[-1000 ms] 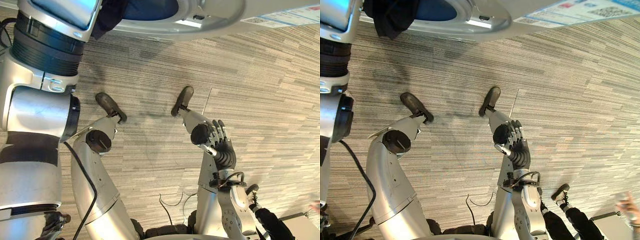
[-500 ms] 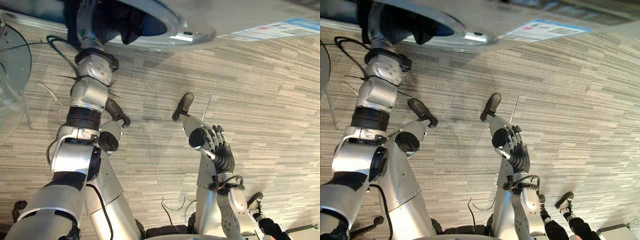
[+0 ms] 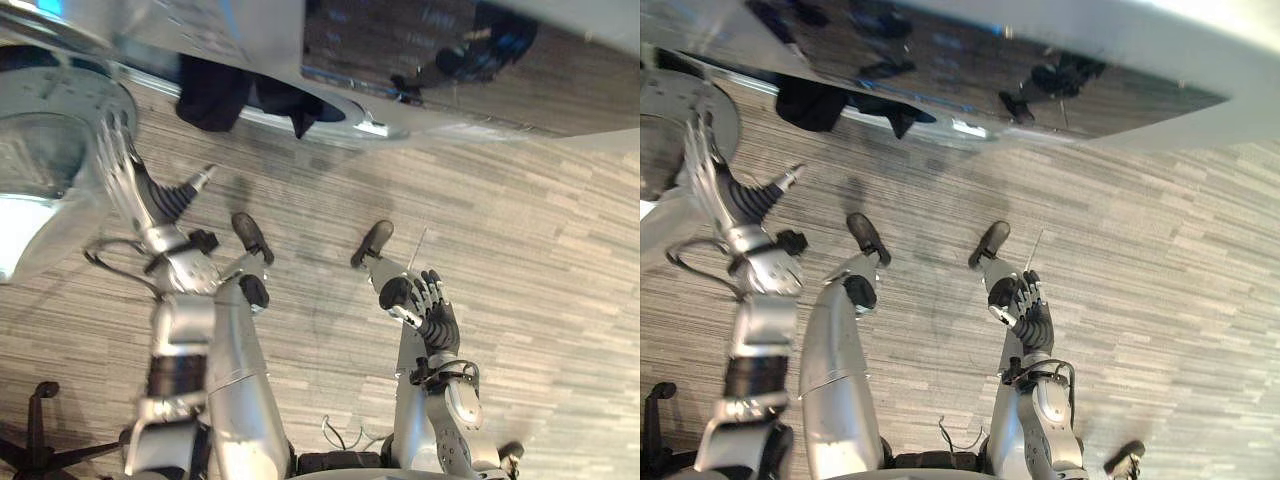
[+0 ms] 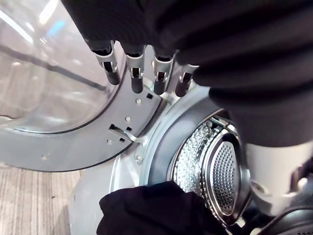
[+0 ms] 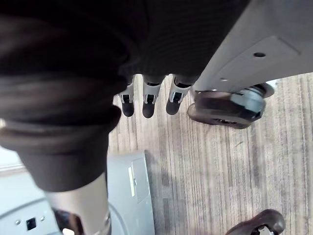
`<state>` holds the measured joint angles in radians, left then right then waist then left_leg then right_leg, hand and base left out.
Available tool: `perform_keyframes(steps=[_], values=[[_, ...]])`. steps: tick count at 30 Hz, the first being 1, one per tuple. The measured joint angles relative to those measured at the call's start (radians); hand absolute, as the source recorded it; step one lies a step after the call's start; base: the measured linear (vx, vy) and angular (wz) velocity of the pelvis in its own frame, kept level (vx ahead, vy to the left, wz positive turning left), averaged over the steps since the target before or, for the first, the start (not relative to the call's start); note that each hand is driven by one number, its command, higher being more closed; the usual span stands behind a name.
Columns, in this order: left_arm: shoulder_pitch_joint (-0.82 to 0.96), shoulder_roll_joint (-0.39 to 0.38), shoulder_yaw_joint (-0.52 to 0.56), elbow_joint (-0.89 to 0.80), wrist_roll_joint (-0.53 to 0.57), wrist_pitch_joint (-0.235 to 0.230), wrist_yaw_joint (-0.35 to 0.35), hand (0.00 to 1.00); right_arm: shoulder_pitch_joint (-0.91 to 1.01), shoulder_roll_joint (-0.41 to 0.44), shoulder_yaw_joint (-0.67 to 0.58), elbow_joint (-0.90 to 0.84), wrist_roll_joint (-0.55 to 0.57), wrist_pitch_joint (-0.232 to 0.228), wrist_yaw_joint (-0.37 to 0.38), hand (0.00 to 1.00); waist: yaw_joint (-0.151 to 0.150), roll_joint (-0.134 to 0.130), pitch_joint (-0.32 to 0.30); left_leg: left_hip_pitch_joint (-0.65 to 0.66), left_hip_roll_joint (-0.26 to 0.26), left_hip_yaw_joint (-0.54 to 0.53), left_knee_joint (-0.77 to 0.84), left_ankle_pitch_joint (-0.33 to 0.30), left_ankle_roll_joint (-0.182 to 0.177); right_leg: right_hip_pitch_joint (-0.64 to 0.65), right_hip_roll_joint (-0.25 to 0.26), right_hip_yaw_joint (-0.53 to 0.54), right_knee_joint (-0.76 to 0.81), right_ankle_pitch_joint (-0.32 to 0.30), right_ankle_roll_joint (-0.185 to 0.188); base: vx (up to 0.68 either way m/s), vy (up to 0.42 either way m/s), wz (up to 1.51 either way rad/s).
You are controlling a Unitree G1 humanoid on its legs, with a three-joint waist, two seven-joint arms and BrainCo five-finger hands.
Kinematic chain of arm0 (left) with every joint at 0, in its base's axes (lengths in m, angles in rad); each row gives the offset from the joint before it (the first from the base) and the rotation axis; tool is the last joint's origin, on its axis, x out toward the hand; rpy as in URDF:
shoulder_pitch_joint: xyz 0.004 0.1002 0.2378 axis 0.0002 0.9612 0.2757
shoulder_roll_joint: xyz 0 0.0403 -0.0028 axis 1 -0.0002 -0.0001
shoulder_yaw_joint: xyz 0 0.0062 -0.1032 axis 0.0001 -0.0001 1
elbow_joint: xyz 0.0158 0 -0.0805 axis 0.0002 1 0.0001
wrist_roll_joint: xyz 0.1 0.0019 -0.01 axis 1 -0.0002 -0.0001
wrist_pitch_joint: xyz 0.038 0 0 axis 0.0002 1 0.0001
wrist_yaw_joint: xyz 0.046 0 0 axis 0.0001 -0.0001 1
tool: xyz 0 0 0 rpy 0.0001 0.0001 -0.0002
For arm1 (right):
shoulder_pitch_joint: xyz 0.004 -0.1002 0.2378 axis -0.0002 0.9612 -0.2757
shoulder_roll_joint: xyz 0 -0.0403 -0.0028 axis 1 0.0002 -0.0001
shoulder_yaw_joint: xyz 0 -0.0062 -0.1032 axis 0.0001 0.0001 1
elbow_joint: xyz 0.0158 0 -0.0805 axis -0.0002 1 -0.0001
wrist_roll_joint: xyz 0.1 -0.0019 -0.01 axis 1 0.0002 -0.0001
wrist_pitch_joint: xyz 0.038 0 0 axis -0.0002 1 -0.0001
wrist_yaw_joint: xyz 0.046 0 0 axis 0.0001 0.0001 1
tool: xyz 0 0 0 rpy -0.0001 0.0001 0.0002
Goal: Pick up the laundry basket with both hands and put the clothes into the washing machine.
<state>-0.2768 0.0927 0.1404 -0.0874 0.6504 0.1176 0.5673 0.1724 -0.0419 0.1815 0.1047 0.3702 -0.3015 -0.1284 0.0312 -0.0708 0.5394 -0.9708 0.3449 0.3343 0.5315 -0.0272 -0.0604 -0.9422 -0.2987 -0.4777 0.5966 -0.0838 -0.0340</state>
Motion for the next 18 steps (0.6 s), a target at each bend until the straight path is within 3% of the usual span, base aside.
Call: perform_keyframes(steps=[2, 8, 13, 16, 18], values=[[0.083, -0.064, -0.057, -0.001, -0.001, -0.02, -0.013, 0.0, -0.037, 0.0, 0.006, 0.043, -0.02, 0.017, -0.002, 0.0, 0.009, 0.007, -0.003, 0.076, -0.03, -0.001, -0.07, 0.018, -0.004, 0.075, 0.0, -0.017, -0.046, 0.007, 0.01, 0.06, -0.002, 0.2], [0.193, -0.124, -0.11, 0.025, -0.048, -0.106, -0.116, 0.0, -0.165, -0.007, 0.024, 0.078, -0.022, 0.054, -0.006, 0.0, 0.019, 0.012, -0.006, 0.153, -0.083, -0.038, -0.158, 0.08, 0.007, 0.16, -0.028, -0.066, -0.054, -0.005, 0.021, 0.07, -0.032, 0.29], [0.283, -0.155, -0.114, 0.084, -0.22, -0.144, -0.222, 0.0, -0.325, -0.019, 0.017, 0.158, 0.01, 0.067, -0.026, 0.0, 0.06, 0.045, -0.022, 0.232, -0.153, -0.125, -0.273, 0.14, 0.004, 0.273, -0.082, -0.17, -0.033, -0.055, 0.034, 0.11, -0.058, 0.68], [0.344, -0.157, -0.109, 0.089, -0.294, -0.157, -0.255, 0.0, -0.527, -0.032, -0.006, 0.361, 0.088, 0.074, -0.046, 0.0, 0.102, 0.082, -0.043, 0.253, -0.195, -0.189, -0.335, 0.17, -0.007, 0.321, -0.12, -0.243, 0.001, -0.096, 0.048, 0.08, -0.055, 0.73], [0.362, -0.156, -0.102, 0.088, -0.333, -0.166, -0.264, 0.0, -0.642, -0.036, -0.021, 0.473, 0.146, 0.083, -0.061, 0.0, 0.129, 0.092, -0.048, 0.251, -0.212, -0.219, -0.351, 0.182, -0.013, 0.333, -0.137, -0.274, 0.026, -0.117, 0.051, 0.06, -0.083, 0.65]])
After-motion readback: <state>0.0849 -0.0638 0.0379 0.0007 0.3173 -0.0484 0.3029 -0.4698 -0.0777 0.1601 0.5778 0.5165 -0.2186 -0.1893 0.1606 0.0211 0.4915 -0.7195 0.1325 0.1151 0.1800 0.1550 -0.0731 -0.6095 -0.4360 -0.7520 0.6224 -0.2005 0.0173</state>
